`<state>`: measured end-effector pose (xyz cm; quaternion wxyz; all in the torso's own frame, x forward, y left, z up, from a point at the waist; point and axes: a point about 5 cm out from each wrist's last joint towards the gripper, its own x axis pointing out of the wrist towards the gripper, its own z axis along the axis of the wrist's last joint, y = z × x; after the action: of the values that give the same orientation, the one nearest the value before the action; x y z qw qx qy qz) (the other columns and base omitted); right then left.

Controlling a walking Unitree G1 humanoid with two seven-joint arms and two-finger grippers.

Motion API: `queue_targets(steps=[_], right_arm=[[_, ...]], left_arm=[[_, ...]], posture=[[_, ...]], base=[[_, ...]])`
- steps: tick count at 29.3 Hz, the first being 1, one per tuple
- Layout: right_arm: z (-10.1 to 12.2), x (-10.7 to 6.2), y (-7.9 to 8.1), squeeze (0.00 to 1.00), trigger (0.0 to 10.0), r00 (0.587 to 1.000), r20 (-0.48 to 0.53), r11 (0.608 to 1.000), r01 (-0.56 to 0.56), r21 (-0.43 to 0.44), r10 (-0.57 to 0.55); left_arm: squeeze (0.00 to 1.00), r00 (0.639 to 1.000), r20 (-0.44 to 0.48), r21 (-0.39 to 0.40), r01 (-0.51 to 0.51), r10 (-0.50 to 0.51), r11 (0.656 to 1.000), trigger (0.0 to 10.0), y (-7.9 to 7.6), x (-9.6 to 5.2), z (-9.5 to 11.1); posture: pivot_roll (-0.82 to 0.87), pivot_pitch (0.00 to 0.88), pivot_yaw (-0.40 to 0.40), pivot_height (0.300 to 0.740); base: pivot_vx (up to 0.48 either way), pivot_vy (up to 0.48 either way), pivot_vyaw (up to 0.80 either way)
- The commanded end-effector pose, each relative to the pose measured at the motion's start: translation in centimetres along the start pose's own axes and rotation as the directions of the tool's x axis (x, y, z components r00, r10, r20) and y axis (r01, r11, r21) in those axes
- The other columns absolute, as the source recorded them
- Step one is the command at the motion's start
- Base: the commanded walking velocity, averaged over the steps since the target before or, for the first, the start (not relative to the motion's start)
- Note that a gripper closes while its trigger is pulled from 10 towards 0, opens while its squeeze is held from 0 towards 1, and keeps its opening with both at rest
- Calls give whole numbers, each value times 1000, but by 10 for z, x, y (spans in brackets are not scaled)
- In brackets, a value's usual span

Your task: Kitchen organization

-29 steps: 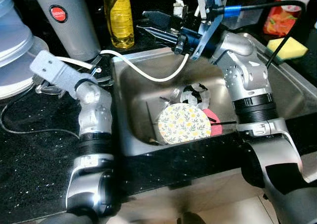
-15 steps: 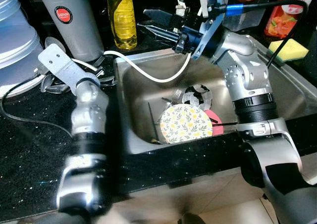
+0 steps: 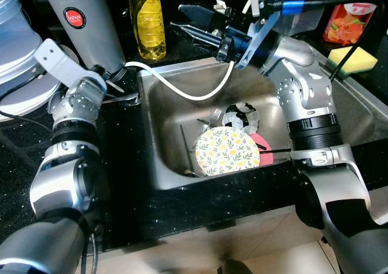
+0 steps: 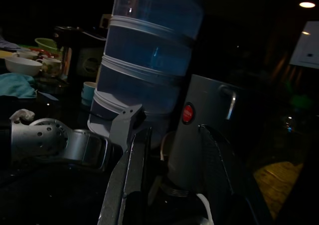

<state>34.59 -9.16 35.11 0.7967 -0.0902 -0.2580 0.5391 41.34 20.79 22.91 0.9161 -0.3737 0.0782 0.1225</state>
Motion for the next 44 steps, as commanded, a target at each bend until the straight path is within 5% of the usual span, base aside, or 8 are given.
queue_targets(steps=[1,3,4,8,11,34,39,44], right_arm=[[3,-3,0,0,10000,1000,15,1000,5,2,-5],[4,-4,0,0,10000,1000,11,1000,9,2,-9],[4,-5,0,0,10000,1000,9,1000,10,2,-10],[4,-5,0,0,10000,1000,6,1000,13,4,-13],[4,-5,0,0,10000,1000,3,1000,13,4,-13],[7,-5,-3,0,10000,1000,8,1000,14,-1,-14],[7,-3,-3,0,10000,1000,10,1000,13,3,-13],[6,-2,-2,0,10000,1000,18,1000,9,9,-9]], left_arm=[[1000,1000,3,-15,-4,4,1000,10000,1,1,8],[1000,999,-9,-41,-32,32,999,10000,0,3,8],[0,999,-9,-42,-53,53,998,10000,0,4,8],[0,989,-13,-40,-148,147,988,10000,5,4,4],[0,987,-60,-67,-151,147,986,0,9,5,-4],[0,983,41,-96,-177,181,980,0,13,5,12],[0,971,160,-35,-173,177,984,10000,2,2,25],[0,973,210,-84,-76,92,994,10000,-23,-5,28]], posture=[[-156,78,101,740],[-166,84,103,740],[-166,84,103,740],[-170,87,106,740],[-173,86,105,740],[-167,71,96,740],[-157,70,90,740],[-143,67,90,740]], base=[[0,0,0],[0,0,0],[0,0,0],[0,0,0],[0,0,0],[0,0,0],[0,0,0],[0,0,0]])
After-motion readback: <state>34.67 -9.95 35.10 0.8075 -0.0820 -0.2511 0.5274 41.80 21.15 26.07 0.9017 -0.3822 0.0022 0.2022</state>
